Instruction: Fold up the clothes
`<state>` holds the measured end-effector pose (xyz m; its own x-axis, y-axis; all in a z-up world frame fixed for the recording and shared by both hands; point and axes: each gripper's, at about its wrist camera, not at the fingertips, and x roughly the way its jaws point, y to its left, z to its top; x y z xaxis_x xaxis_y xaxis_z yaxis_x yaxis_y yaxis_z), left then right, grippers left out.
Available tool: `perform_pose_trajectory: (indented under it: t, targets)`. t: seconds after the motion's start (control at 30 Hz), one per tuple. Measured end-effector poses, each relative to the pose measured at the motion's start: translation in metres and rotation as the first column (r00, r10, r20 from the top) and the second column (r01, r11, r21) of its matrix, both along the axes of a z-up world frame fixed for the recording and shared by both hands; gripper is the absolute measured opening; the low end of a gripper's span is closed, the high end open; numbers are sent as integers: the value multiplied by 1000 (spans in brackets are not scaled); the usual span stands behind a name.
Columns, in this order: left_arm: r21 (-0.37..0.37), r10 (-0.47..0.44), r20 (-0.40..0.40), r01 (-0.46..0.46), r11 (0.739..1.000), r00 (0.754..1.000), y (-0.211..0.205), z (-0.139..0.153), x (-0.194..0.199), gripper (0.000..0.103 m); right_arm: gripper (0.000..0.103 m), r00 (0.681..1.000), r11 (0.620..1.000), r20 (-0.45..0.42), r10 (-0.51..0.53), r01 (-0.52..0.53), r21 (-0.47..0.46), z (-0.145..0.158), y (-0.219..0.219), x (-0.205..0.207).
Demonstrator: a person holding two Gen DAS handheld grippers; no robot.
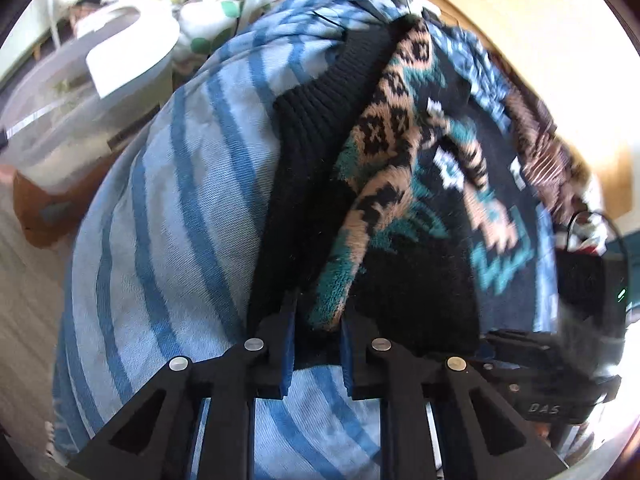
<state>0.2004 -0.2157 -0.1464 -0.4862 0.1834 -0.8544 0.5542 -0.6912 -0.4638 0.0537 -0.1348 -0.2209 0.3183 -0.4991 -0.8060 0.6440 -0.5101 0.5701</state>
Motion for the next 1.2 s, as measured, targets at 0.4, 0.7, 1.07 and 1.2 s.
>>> perform_pose_trajectory:
  t: [0.4, 0.7, 1.07, 1.2]
  targets:
    - [43, 50, 72, -53, 998, 996, -1, -19, 21, 18, 32, 994, 994, -26, 109, -109, 4, -6, -11, 21]
    - [23, 70, 100, -73, 997, 993, 0, -25, 15, 18, 32, 996, 996, 24, 83, -84, 22, -29, -16, 22]
    - [25, 132, 154, -138, 990, 979, 1, -9, 18, 33, 84, 994, 996, -85, 75, -70, 61, -1, 5, 21]
    - [-7, 196, 147, -197, 980, 969, 2, 6, 30, 54, 81, 997, 999, -74, -4, 8, 50, 5, 19, 2]
